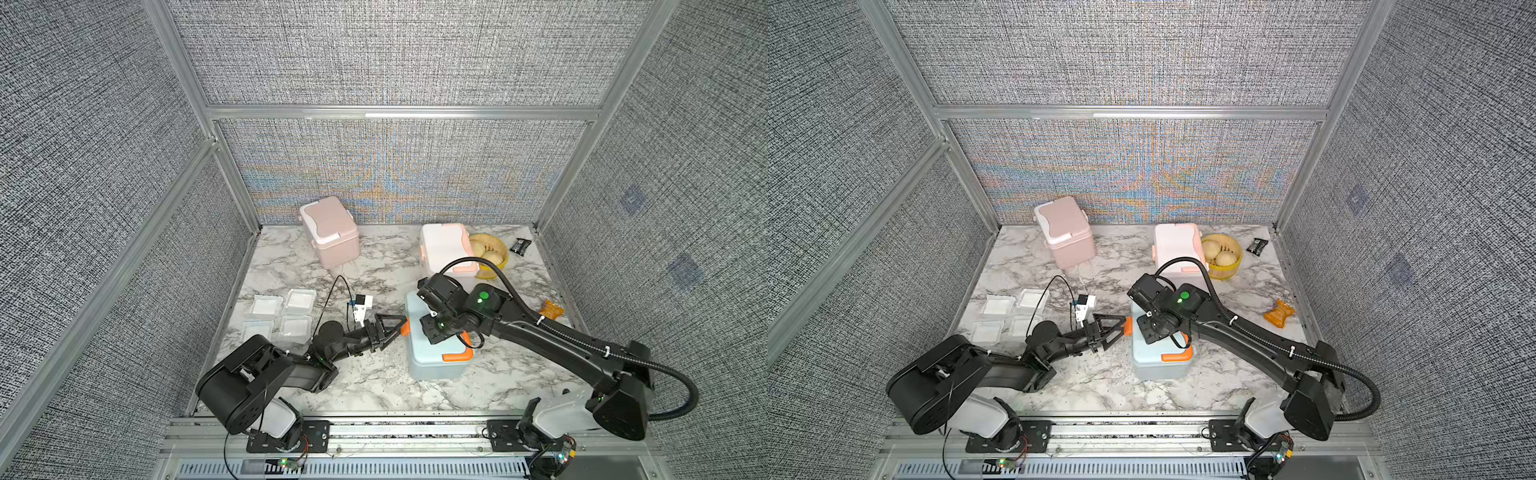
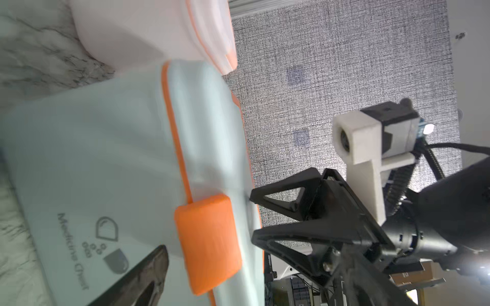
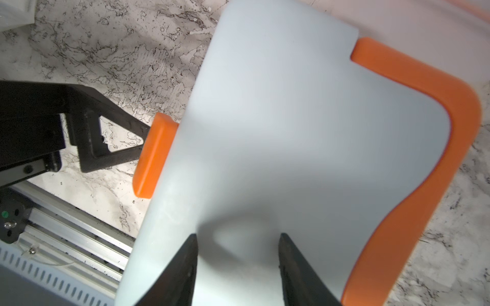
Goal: Open first aid kits and take out gauze
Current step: Fasten the fastener of the first aid kit.
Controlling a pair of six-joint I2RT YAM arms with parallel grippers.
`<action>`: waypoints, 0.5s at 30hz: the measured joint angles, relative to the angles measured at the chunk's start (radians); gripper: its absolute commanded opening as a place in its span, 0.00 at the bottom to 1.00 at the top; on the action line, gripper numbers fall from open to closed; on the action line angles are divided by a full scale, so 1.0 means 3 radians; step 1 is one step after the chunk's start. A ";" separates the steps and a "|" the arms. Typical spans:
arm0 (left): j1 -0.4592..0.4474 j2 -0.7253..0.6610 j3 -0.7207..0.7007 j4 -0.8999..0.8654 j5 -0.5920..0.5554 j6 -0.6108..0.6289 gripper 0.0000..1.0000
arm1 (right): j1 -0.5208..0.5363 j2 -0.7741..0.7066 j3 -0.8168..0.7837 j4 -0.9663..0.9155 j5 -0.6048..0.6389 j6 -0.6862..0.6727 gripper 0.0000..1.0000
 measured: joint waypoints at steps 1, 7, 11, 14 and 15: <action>0.0006 0.0032 -0.0018 -0.0001 -0.0015 0.0009 1.00 | 0.0000 -0.0015 0.0004 -0.0029 -0.0004 0.0001 0.52; 0.0020 0.0081 -0.0015 -0.0057 -0.0086 0.0055 0.91 | -0.0006 -0.0281 -0.0003 -0.0067 -0.0009 0.0041 0.58; 0.0020 -0.0156 0.0052 -0.0373 -0.0090 0.0160 0.79 | -0.0075 -0.0610 -0.0156 0.0015 0.0047 0.0094 0.58; 0.0020 -0.0516 0.0148 -0.0833 -0.0113 0.0317 0.76 | -0.0219 -0.0849 -0.0320 0.0094 0.0076 0.0122 0.58; 0.0020 -0.0661 0.0183 -0.1016 -0.0126 0.0385 0.73 | -0.0281 -0.0917 -0.0365 0.0107 0.0084 0.0123 0.58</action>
